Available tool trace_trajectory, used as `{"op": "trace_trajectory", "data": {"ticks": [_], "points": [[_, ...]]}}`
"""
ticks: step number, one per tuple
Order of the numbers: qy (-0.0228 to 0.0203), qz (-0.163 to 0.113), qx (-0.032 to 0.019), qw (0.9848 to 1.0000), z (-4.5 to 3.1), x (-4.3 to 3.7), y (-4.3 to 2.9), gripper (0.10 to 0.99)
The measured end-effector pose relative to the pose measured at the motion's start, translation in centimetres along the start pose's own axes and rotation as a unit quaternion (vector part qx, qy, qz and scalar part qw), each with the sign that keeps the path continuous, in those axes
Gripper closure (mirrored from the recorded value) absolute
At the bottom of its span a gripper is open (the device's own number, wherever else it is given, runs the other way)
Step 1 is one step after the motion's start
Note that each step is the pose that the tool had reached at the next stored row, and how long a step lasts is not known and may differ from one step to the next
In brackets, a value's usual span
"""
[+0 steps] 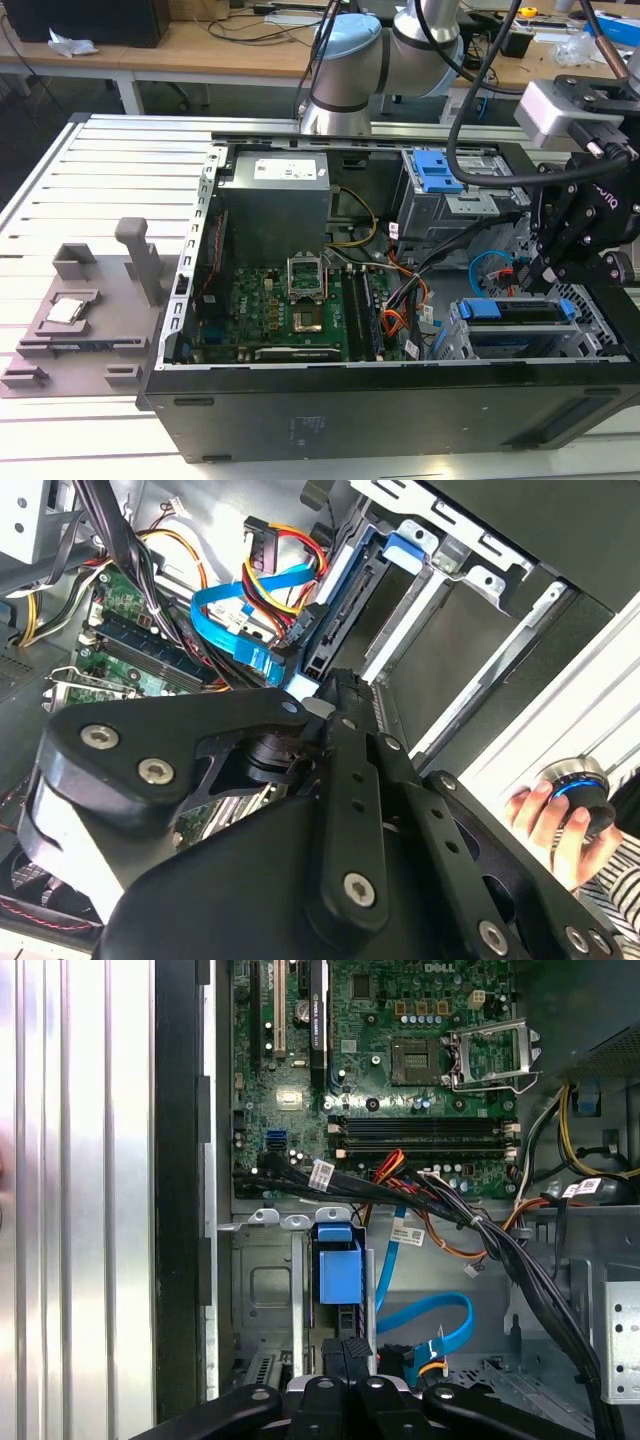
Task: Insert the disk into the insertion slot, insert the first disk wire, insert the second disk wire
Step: 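Insert the disk into the insertion slot, then insert the first disk wire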
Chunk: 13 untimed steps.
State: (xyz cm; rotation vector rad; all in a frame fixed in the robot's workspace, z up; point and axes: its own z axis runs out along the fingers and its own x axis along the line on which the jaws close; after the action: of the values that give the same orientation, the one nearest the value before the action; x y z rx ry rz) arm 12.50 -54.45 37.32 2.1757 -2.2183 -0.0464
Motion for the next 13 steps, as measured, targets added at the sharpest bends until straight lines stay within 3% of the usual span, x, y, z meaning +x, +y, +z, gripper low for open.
{"op": "trace_trajectory", "data": {"ticks": [9, 10, 11, 12, 13], "points": [[0.0, 0.0, 0.0, 1.0, -0.01, 0.0, -0.03, 0.973], [0.0, 0.0, 0.0, 1.0, 0.0, 0.0, -0.03, 0.918], [0.0, 0.0, 0.0, 1.0, 0.0, 0.0, -0.04, 0.918], [0.0, 0.0, 0.0, 1.0, 0.0, 0.0, -0.04, 0.792], [0.0, 0.0, 0.0, 1.0, 0.0, 0.0, -0.04, 0.792]]}}
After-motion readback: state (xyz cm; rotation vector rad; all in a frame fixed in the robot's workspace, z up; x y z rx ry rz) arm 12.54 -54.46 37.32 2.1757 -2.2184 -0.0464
